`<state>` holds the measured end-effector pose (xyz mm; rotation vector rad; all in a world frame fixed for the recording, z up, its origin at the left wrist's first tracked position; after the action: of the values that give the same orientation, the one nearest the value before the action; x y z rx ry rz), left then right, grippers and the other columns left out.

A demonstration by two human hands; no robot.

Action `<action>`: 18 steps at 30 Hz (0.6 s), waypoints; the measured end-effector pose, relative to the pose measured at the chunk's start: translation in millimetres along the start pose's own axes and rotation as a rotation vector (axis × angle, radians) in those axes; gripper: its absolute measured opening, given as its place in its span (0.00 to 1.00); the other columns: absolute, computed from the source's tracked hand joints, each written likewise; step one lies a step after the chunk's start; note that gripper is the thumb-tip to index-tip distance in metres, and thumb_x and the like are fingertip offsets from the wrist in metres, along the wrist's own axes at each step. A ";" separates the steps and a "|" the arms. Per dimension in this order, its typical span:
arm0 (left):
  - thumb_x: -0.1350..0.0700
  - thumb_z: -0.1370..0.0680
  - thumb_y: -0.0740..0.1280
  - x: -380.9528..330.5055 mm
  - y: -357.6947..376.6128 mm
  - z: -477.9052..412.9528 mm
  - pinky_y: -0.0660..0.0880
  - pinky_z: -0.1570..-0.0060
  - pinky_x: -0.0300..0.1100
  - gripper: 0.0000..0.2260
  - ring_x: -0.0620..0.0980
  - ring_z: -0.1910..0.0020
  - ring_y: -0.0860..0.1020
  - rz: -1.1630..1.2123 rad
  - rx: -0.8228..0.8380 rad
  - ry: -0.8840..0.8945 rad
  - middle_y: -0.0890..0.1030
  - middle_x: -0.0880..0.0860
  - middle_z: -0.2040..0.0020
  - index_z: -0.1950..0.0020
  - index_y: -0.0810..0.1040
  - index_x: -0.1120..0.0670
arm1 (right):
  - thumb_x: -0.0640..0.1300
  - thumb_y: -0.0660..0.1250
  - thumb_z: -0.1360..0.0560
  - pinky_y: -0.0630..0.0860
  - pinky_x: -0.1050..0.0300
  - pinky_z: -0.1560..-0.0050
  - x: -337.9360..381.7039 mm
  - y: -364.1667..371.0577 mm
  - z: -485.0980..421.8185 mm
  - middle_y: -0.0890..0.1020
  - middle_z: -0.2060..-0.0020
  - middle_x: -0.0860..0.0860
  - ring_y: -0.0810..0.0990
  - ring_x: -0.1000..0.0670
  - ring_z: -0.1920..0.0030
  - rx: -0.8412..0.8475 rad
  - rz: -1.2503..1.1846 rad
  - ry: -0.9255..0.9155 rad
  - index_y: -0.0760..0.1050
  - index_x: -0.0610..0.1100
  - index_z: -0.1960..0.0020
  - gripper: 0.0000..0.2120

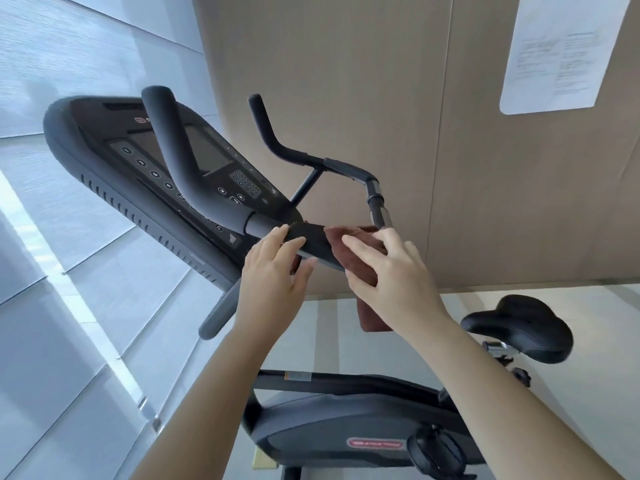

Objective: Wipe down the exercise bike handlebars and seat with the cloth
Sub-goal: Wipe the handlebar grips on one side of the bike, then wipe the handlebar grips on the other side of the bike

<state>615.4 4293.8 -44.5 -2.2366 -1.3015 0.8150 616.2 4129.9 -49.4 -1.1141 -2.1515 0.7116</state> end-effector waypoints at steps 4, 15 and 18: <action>0.61 0.27 0.69 -34.9 10.4 17.4 0.65 0.39 0.62 0.11 0.64 0.37 0.70 -0.091 -0.016 -0.001 0.75 0.64 0.40 0.46 0.78 0.62 | 0.48 0.67 0.27 0.66 0.59 0.54 -34.5 -18.8 22.2 0.75 0.45 0.46 0.71 0.46 0.52 0.051 -0.059 0.000 0.72 0.51 0.35 0.21; 0.63 0.27 0.68 -179.5 85.0 56.7 0.68 0.42 0.63 0.12 0.63 0.38 0.71 -0.039 0.035 0.068 0.77 0.63 0.43 0.45 0.77 0.63 | 0.47 0.68 0.29 0.75 0.48 0.57 -165.6 -88.1 117.2 0.75 0.51 0.48 0.73 0.42 0.55 0.085 -0.088 0.159 0.75 0.52 0.38 0.19; 0.63 0.28 0.68 -214.2 113.5 65.3 0.68 0.42 0.63 0.11 0.63 0.39 0.72 -0.005 0.068 0.096 0.78 0.63 0.44 0.47 0.77 0.63 | 0.49 0.67 0.28 0.75 0.49 0.56 -197.1 -101.3 137.8 0.75 0.49 0.48 0.73 0.43 0.53 0.112 -0.057 0.195 0.73 0.54 0.37 0.20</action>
<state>559.9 4056.3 -104.2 -2.1899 -1.2165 0.7303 555.7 3887.5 -124.5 -1.0158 -1.9470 0.6609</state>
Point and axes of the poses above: each hand's wrist, its own z-axis away from the middle knuckle, its own y-axis out of the palm, x = y × z, the point moved 4 cm from there along -z, towards the middle knuckle
